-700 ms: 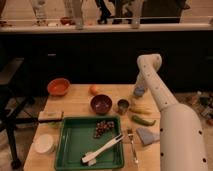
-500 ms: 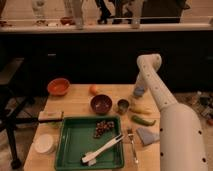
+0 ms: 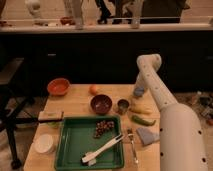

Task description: Place sponge in table surface

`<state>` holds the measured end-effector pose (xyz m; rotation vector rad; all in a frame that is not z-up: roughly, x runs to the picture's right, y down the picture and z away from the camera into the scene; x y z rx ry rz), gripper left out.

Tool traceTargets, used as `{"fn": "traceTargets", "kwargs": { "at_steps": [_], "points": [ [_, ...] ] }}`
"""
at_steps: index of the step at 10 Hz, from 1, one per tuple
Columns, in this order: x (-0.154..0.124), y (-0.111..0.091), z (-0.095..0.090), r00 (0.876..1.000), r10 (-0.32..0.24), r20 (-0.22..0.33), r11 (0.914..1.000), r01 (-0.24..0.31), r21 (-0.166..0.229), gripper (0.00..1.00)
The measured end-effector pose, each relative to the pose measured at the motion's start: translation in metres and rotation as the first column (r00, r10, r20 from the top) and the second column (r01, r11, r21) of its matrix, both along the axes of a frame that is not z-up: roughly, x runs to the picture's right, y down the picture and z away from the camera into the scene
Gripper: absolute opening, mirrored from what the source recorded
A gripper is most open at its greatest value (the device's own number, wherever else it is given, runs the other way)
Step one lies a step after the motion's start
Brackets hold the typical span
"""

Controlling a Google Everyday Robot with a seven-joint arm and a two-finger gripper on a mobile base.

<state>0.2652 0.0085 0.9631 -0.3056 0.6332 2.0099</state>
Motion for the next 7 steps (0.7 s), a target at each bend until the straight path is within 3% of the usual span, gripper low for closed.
{"fn": "traceTargets", "kwargs": {
  "at_steps": [2,7],
  "points": [
    [-0.0002,-0.0001,0.0001,1.000,0.000,0.000,1.0000,0.000,0.000,0.01],
    [0.0006,0.0001,-0.0001,1.000,0.000,-0.001,1.0000,0.000,0.000,0.50]
  ]
}}
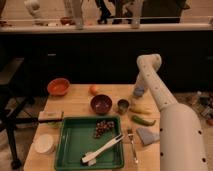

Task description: Place sponge in table surface

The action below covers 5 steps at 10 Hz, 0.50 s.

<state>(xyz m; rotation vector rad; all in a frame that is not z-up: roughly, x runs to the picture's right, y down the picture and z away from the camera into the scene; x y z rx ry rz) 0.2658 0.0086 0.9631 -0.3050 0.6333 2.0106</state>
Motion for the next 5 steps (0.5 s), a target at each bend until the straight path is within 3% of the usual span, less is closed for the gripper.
{"fn": "traceTargets", "kwargs": {
  "at_steps": [2,5],
  "points": [
    [0.0002,0.0001,0.0000,1.000,0.000,0.000,1.0000,0.000,0.000,0.72],
    [0.0003,0.0001,0.0000,1.000,0.000,0.000,1.0000,0.000,0.000,0.80]
  ]
}}
